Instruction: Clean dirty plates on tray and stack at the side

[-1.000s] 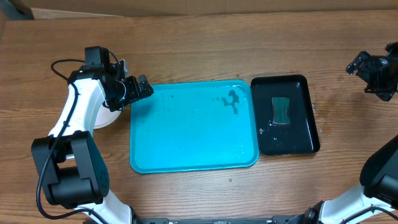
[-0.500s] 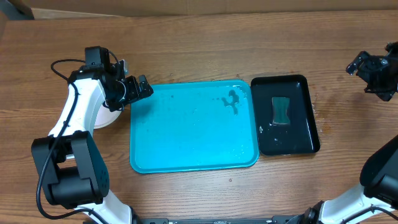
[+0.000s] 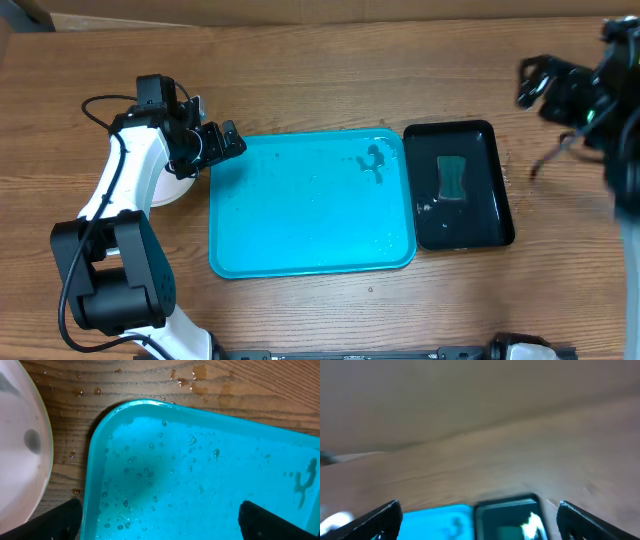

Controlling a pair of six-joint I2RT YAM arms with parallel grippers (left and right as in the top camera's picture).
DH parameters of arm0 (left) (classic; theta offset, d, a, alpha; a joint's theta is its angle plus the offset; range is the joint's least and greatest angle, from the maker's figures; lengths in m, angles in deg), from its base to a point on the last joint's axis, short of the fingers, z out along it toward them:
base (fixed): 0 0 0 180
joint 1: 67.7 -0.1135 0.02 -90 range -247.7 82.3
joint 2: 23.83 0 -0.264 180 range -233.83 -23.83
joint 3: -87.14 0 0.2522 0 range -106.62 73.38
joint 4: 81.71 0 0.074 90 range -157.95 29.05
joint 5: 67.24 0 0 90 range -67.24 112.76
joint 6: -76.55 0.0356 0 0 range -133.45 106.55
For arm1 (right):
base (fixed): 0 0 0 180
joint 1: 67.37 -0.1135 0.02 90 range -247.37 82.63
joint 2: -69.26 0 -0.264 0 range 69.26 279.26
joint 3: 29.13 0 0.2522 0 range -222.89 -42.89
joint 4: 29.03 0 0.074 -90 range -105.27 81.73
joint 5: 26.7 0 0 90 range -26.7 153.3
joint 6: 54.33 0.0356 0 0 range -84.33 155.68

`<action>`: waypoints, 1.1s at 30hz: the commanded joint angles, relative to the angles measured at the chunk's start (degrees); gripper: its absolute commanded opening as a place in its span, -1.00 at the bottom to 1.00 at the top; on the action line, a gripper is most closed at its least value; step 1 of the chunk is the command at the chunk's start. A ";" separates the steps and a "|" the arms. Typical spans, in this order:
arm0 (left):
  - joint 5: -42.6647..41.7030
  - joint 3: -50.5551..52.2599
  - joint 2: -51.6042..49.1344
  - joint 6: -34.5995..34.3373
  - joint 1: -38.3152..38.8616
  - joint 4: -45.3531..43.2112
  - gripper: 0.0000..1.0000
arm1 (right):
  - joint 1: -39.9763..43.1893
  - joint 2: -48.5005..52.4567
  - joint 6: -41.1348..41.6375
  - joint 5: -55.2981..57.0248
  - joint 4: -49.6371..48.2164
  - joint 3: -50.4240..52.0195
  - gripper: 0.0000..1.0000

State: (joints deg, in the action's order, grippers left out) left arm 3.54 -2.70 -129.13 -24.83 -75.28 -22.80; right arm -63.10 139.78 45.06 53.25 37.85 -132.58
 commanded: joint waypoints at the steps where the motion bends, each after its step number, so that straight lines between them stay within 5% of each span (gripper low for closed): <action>1: 0.37 0.11 -0.35 1.31 0.11 -0.11 0.99 | -9.70 -8.26 0.48 0.39 0.17 -0.42 1.00; 10: 0.37 0.11 -0.35 1.31 0.11 -0.20 1.00 | -12.94 -27.69 -3.65 2.99 -8.72 5.55 1.00; 22: 0.37 0.11 -0.35 1.31 0.11 -0.17 0.99 | -6.73 -57.96 -3.58 -0.39 -42.91 47.89 1.00; 33: 0.37 0.11 -0.35 1.31 0.11 -0.17 0.99 | -5.27 -70.10 -3.37 -0.52 -65.22 74.51 1.00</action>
State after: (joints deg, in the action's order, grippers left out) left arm 3.75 -2.70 -129.13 -24.83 -75.28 -22.96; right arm -68.85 71.21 41.65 53.01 -24.79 -61.98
